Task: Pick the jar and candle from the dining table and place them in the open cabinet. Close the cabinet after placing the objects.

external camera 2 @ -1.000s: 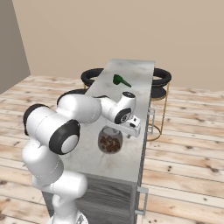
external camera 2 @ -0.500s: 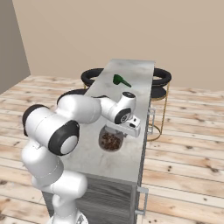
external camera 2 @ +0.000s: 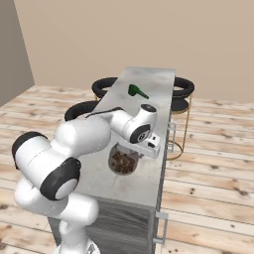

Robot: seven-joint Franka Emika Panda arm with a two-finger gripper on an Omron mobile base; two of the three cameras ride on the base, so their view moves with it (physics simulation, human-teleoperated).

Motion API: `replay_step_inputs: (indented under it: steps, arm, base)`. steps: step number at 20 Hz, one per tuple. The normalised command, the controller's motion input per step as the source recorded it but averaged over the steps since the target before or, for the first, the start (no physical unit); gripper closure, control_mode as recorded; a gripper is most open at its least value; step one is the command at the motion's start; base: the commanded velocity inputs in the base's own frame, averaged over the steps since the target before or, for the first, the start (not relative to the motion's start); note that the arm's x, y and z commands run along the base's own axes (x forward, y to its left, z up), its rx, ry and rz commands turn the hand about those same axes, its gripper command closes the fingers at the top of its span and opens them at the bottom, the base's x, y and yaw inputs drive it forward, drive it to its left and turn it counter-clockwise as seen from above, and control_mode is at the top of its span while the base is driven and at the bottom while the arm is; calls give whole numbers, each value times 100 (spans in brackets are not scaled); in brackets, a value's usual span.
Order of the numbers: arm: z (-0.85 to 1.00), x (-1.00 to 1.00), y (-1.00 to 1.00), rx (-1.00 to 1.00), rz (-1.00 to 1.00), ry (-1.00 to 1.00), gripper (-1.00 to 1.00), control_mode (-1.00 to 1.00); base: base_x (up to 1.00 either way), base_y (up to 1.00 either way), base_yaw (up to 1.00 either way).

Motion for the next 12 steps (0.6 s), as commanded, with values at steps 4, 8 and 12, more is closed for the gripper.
replay_step_inputs:
  steps: [4,8,12]
  arm:
    - [82,-83,4,5,6,-9,100,-100]
    - [83,-83,27,1,5,-8,100,-100]
    - [64,-52,80,0,3,-5,100,-100]
  base:
    - [0,0,0]
    - [0,0,0]
    - [0,0,0]
